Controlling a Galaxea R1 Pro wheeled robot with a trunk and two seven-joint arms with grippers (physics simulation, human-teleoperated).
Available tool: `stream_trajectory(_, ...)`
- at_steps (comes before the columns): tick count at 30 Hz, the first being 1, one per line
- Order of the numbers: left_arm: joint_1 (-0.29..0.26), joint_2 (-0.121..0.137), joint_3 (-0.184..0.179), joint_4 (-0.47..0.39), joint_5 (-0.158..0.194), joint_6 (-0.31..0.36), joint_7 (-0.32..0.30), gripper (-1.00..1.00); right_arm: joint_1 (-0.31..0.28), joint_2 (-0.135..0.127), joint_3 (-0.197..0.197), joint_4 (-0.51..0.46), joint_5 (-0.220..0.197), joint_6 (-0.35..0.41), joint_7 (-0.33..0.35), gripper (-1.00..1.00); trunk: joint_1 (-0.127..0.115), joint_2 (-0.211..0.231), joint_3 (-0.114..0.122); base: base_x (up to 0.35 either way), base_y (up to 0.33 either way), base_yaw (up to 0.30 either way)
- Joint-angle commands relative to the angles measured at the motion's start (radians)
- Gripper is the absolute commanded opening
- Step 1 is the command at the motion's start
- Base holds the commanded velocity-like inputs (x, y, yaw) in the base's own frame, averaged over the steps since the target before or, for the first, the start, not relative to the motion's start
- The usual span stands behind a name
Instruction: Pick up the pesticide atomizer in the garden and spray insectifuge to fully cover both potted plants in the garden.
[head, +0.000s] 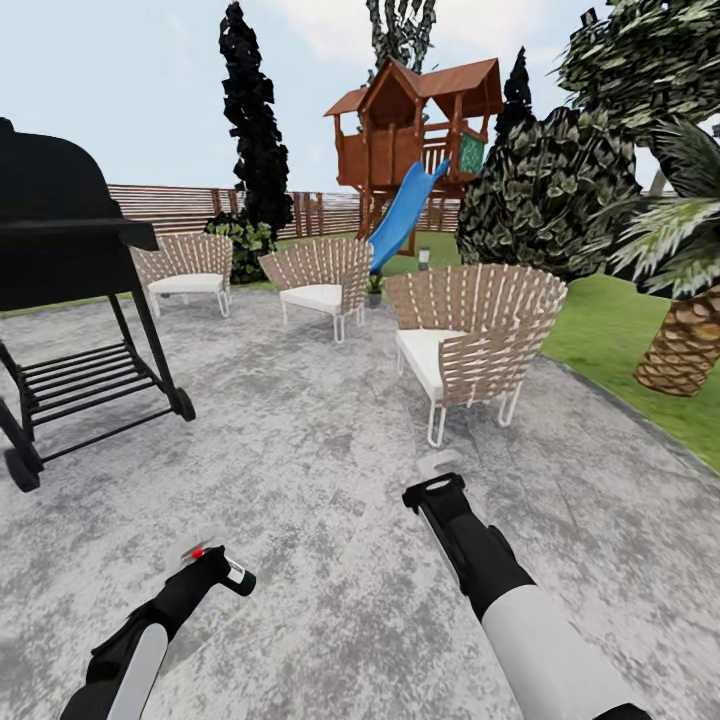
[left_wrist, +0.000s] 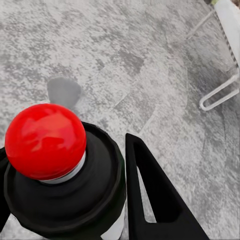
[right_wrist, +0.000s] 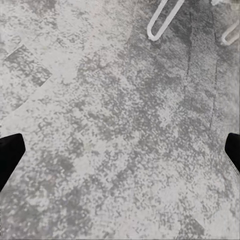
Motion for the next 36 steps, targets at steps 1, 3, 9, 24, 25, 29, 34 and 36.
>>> stream_trajectory(1, 0.000, 0.000, 0.000, 0.000, 0.001, 0.000, 0.000, -1.00, 0.000, -0.001, 0.000, 0.000, 0.000, -0.001, -0.001, 1.00, 0.000, 0.000, -0.001, 0.323, 0.000, 0.267)
stream_trajectory(3, 0.000, 0.000, 0.000, 0.000, 0.001, 0.000, 0.000, -1.00, 0.000, -0.001, 0.000, 0.000, 0.001, -0.001, -0.001, 1.00, 0.000, 0.000, -0.002, 0.323, 0.000, 0.266)
stream_trajectory(9, 0.000, 0.000, -0.001, 0.000, 0.002, 0.000, 0.000, -1.00, 0.001, 0.003, 0.002, -0.008, 0.001, -0.003, 0.000, 1.00, 0.000, 0.000, -0.002, 0.323, 0.000, 0.017)
stream_trajectory(24, 0.000, -0.001, -0.001, 0.014, 0.002, -0.001, 0.000, -1.00, 0.001, 0.004, 0.004, 0.002, -0.003, -0.033, -0.058, 1.00, 0.000, 0.000, -0.002, 0.323, 0.000, 0.000)
stream_trajectory(25, 0.000, -0.001, -0.001, 0.015, 0.002, -0.001, 0.000, -1.00, 0.001, 0.005, 0.007, 0.002, -0.003, -0.032, -0.068, 1.00, 0.000, 0.000, -0.002, 0.323, 0.000, 0.000)
stream_trajectory(29, 0.000, -0.001, -0.001, 0.015, 0.003, -0.001, 0.000, -1.00, 0.001, 0.006, 0.060, 0.035, -0.003, -0.034, -0.103, 1.00, 0.000, 0.000, -0.002, 0.323, 0.000, 0.000)
stream_trajectory(34, 0.000, -0.001, -0.001, 0.022, 0.002, -0.002, -0.001, -1.00, 0.001, 0.005, 0.071, 0.052, -0.003, -0.029, -0.129, 1.00, 0.000, 0.000, -0.002, 0.323, 0.000, 0.000)
stream_trajectory(36, 0.000, -0.001, -0.001, 0.022, 0.002, -0.002, -0.001, -1.00, 0.001, 0.005, 0.071, 0.053, -0.003, -0.020, -0.129, 1.00, 0.000, 0.000, -0.002, 0.323, 0.008, 0.000)
